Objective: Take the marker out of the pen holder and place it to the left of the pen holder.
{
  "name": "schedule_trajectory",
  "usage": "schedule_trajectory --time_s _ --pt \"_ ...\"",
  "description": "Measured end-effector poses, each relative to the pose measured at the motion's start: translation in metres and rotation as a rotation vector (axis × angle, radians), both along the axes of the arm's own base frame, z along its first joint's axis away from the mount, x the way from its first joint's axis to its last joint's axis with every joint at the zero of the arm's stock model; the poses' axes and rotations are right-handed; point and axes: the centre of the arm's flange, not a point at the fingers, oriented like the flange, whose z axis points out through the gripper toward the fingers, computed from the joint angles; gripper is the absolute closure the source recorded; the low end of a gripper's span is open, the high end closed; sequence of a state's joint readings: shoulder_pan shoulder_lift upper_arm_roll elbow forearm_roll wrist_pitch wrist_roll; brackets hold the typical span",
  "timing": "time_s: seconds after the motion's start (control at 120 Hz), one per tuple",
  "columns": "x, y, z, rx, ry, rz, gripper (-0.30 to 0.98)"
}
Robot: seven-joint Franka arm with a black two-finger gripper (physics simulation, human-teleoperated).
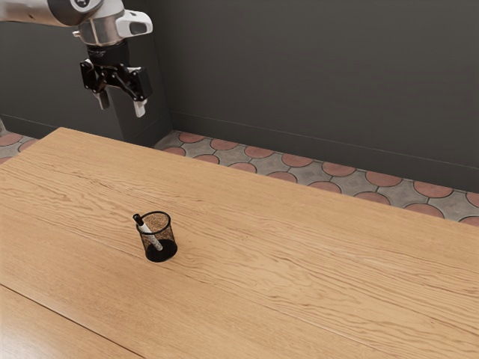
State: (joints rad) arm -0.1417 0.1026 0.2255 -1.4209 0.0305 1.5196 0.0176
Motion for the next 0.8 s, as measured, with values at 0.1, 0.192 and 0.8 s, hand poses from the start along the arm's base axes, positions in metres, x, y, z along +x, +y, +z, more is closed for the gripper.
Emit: schedule_trajectory --time_s 0.1,0.192,0.8 --pt "0.000 0.000 0.000 -0.002 0.000 -0.001 0.00" --pt "-0.001 0.003 0.000 -0.010 -0.001 0.005 0.00" --pt "-0.071 0.041 -0.266 -0.099 0.430 0.015 0.00"
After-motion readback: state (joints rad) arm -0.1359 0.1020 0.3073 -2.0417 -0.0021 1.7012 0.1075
